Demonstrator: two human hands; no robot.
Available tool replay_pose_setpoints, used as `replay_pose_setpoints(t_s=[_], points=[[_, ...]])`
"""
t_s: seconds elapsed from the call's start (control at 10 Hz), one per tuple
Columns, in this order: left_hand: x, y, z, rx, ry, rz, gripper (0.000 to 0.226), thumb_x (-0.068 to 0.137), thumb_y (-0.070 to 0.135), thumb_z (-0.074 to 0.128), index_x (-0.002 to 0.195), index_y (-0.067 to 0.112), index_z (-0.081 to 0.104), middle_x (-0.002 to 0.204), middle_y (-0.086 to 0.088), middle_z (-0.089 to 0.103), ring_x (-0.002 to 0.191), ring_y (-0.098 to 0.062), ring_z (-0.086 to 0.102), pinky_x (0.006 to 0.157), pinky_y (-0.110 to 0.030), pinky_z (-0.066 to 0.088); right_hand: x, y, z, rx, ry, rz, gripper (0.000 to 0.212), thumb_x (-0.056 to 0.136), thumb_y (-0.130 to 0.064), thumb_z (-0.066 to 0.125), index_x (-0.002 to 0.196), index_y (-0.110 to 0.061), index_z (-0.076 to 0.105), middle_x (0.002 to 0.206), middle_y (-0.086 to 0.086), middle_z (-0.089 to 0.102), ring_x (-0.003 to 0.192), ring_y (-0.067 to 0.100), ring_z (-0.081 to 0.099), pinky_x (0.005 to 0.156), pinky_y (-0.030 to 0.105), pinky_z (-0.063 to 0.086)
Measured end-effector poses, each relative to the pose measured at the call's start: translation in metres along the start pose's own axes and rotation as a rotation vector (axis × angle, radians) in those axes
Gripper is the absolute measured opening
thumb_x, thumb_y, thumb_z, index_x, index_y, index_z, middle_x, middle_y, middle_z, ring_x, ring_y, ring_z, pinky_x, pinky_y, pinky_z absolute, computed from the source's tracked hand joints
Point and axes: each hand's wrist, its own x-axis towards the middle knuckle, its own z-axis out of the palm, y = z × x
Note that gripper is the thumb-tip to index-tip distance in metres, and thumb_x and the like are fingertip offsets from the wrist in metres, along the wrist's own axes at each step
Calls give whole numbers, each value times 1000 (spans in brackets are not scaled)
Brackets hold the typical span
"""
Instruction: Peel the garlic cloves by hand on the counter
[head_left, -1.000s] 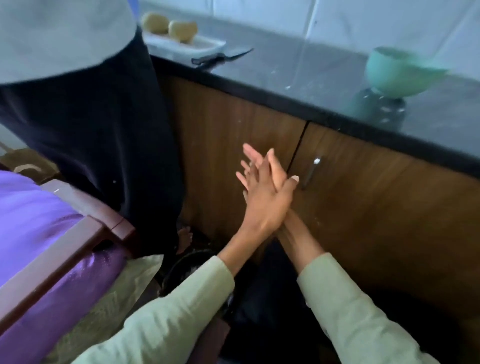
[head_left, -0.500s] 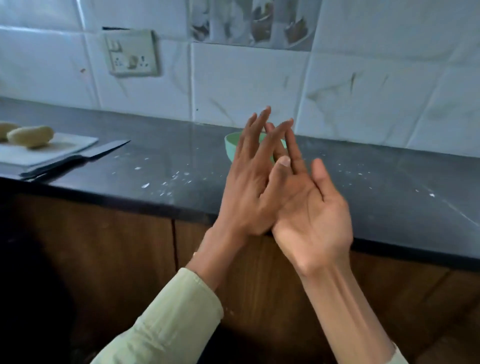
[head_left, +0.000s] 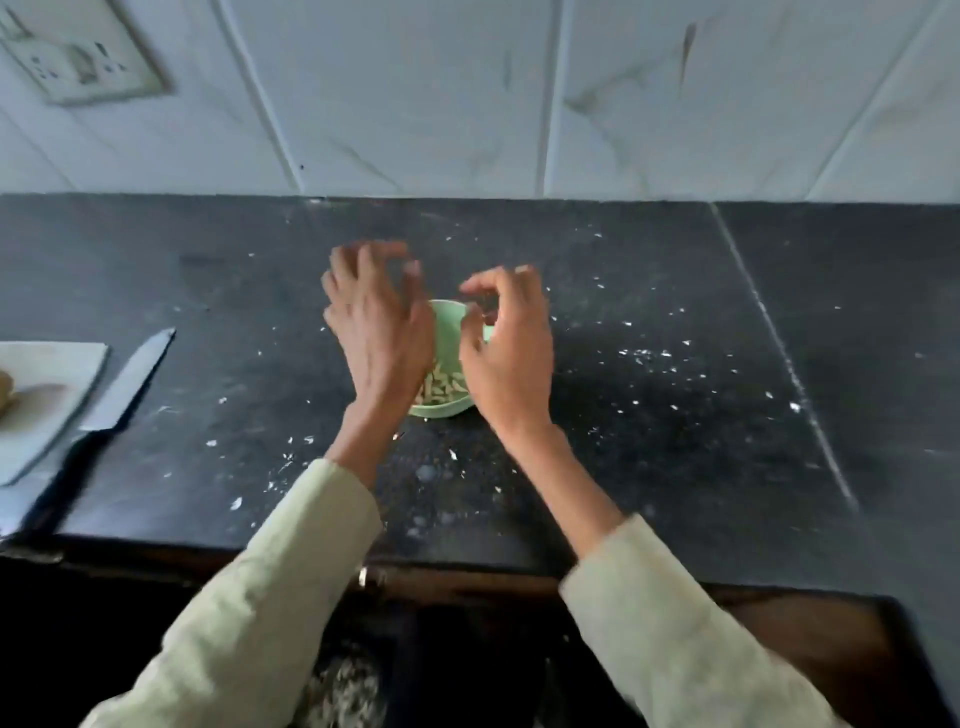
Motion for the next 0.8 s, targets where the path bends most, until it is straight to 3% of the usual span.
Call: replay_pose_setpoints(t_s=[0.1, 0.2, 0.3, 0.5, 0.6, 0.7, 0.8], points=[[8, -19, -10, 269, -264, -331, 32, 95, 37, 54, 123, 24, 65, 128, -11, 58, 118, -38, 56, 92, -49, 46, 23, 9, -25, -300, -134, 205, 37, 90, -21, 75, 120, -19, 53, 127, 4, 48, 118, 26, 52, 81, 41, 54], [6, -10, -20, 254, -477, -534, 33, 92, 35, 52, 116, 27, 74, 114, -13, 72, 102, -40, 66, 85, -43, 50, 34, 15, -38, -307, -527, 479, 39, 94, -29, 73, 124, -21, 50, 132, 7, 55, 115, 32, 62, 80, 39, 49], [-8, 12, -26, 249, -598, -429, 24, 90, 20, 55, 98, 18, 78, 93, -11, 72, 87, -40, 65, 74, -38, 49, 34, 16, -61, -444, -693, 430, 21, 97, -14, 61, 118, -13, 58, 121, 16, 69, 108, 41, 69, 76, 38, 47], [-32, 58, 3, 146, -794, -272, 21, 91, 11, 62, 99, 14, 81, 84, -7, 76, 81, -30, 69, 72, -36, 55, 43, 52, -139, -531, -639, 427, 7, 100, -9, 56, 106, -10, 59, 112, 18, 72, 103, 42, 70, 73, 41, 50], [-40, 81, 31, 126, -831, -218, 14, 89, 12, 64, 87, 13, 78, 74, -4, 70, 74, -30, 64, 63, -32, 44, 52, 74, -173, -538, -634, 431, 5, 101, -10, 57, 105, -10, 59, 114, 19, 72, 105, 44, 70, 79, 45, 55], [-46, 96, 44, 218, -851, -198, 12, 88, 18, 61, 85, 13, 73, 77, -7, 68, 75, -36, 63, 63, -33, 43, 58, 89, -194, -502, -715, 447, 8, 103, -17, 59, 105, -9, 61, 110, 17, 72, 101, 41, 70, 79, 41, 53], [-47, 106, 50, 331, -805, -100, 20, 91, 21, 59, 103, 18, 75, 100, -8, 75, 91, -37, 69, 71, -38, 50, 67, 100, -201, -385, -761, 443, 16, 103, -30, 65, 110, -16, 65, 108, 8, 74, 95, 30, 73, 83, 44, 58]])
